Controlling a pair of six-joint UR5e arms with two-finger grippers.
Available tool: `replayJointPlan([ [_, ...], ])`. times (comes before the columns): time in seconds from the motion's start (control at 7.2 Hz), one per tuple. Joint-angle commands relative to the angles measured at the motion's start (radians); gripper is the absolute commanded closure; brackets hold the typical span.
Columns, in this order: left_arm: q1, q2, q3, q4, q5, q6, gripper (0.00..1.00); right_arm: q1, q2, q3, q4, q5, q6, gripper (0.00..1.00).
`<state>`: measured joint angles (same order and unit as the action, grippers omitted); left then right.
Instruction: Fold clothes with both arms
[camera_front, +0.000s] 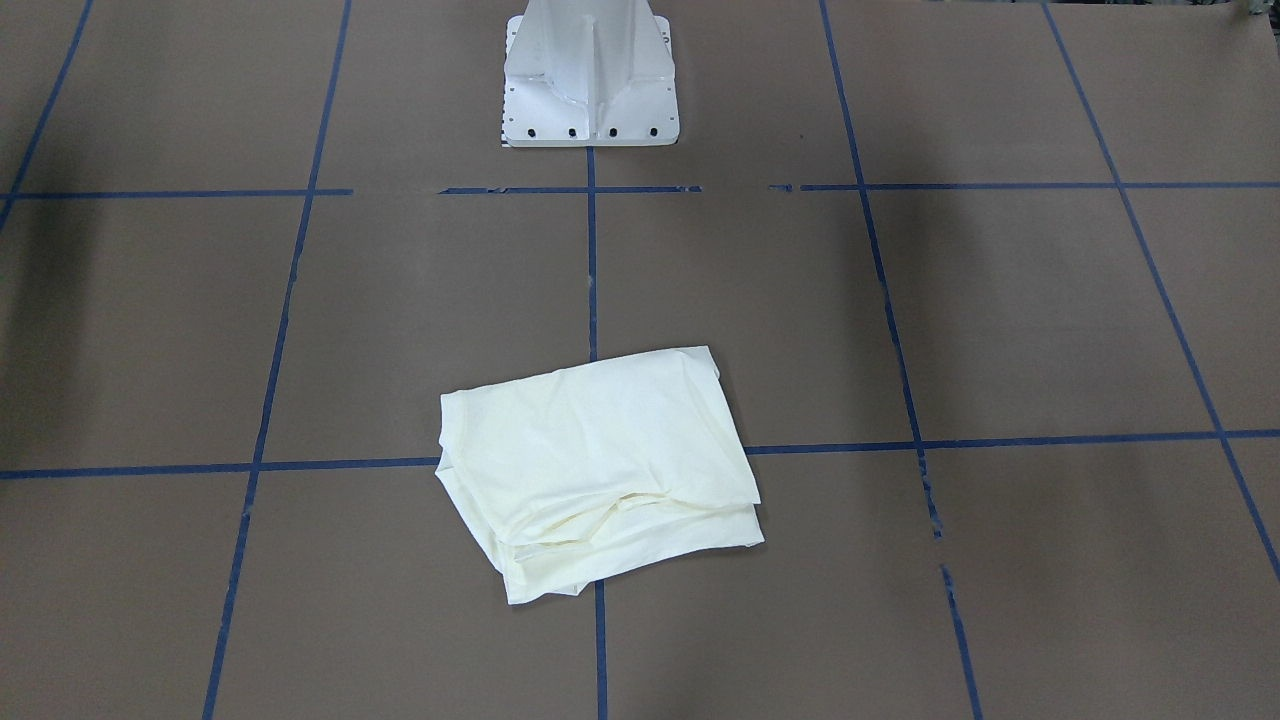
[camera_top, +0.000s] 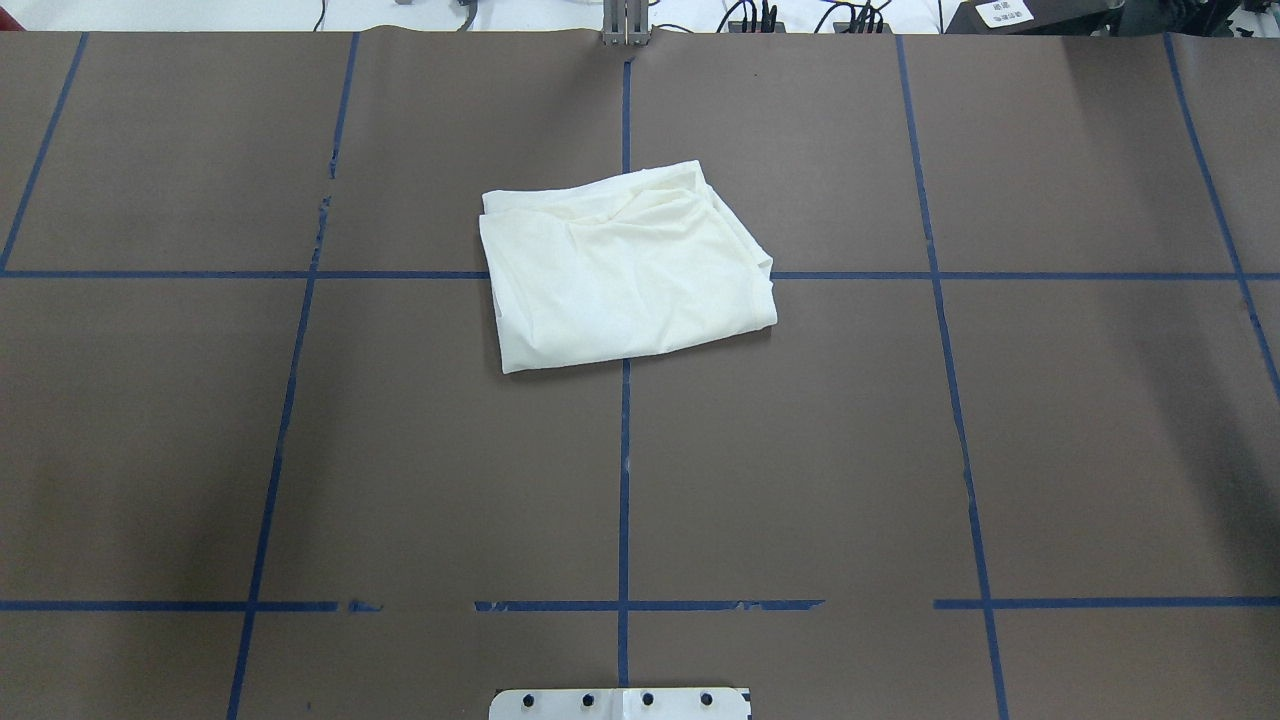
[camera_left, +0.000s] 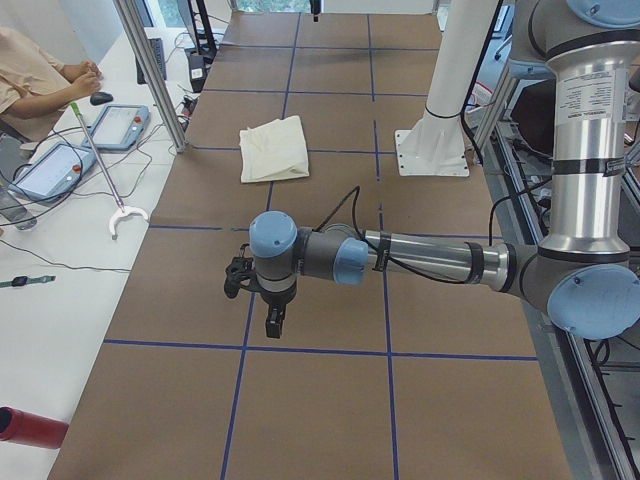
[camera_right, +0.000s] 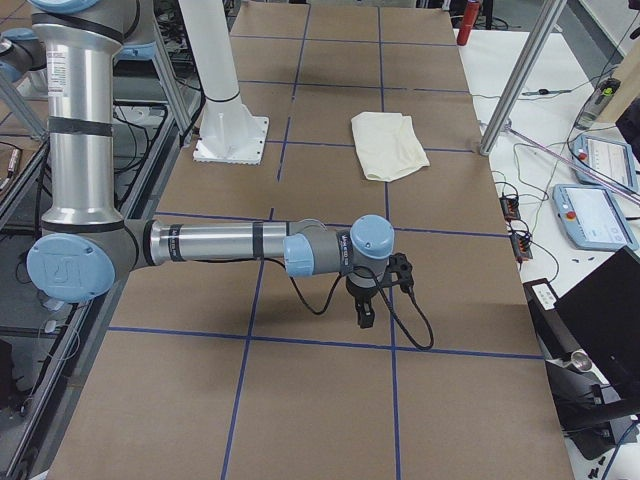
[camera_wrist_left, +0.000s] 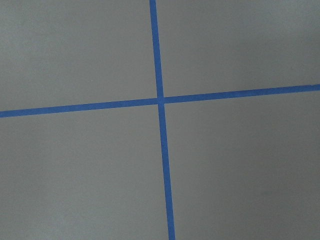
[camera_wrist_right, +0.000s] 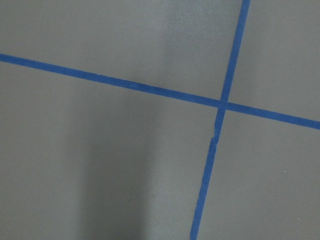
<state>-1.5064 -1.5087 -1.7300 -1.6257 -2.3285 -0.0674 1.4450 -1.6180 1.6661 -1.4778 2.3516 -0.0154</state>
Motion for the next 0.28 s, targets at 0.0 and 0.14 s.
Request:
replayJointPlan([
  [0.0,0.0,0.002,0.0,0.001,0.0,0.0,0.0,0.0,0.004,0.001,0.001,0.0,0.0,0.0],
  [0.14,0.0,0.002,0.0,0.001,0.0,-0.002,0.0,0.0,0.004,0.004,0.001,0.0,0.0,0.0],
])
